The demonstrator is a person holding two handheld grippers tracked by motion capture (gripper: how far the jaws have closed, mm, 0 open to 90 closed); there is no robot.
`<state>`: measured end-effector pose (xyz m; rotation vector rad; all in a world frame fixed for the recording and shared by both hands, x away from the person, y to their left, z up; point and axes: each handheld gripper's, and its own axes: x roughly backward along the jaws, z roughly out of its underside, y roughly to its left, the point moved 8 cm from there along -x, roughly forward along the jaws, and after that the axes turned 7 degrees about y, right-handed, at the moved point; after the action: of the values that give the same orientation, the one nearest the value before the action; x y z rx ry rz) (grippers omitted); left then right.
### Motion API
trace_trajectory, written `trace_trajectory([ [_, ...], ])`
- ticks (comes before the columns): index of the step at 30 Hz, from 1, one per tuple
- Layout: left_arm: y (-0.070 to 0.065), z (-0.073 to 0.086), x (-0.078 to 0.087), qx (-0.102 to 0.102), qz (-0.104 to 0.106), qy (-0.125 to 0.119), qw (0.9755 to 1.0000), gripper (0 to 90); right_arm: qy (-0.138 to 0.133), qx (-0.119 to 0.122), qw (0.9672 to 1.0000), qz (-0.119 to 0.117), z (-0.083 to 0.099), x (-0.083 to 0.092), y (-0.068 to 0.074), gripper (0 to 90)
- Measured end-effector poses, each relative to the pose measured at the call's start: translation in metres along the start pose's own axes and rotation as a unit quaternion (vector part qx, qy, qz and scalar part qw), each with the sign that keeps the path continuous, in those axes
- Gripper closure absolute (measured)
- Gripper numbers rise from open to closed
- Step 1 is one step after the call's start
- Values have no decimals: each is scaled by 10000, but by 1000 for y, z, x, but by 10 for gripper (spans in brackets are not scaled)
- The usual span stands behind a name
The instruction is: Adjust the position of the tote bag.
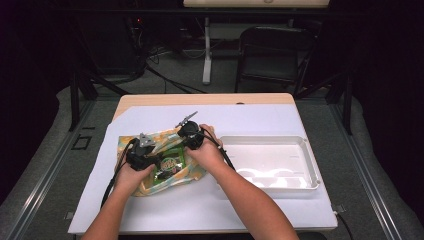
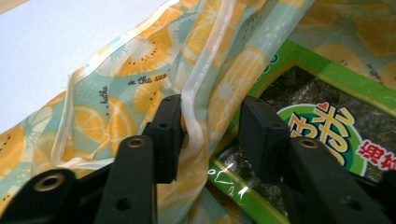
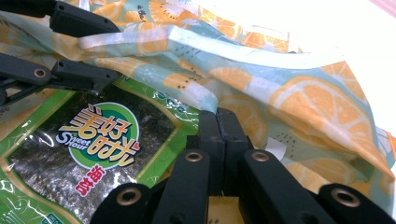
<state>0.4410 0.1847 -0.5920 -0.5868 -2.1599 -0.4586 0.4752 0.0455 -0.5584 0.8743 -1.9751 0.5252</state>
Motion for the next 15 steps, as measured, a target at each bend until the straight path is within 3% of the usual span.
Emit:
trace_trajectory([
  [9,1,1,1,-110,-97,57,9999,772,13,-64,10000,-1,0,-2,-2,900],
  [15,4,-1,4,-44,-56,-83,9999,869,22,-40,10000,58,0,-5,0,900],
])
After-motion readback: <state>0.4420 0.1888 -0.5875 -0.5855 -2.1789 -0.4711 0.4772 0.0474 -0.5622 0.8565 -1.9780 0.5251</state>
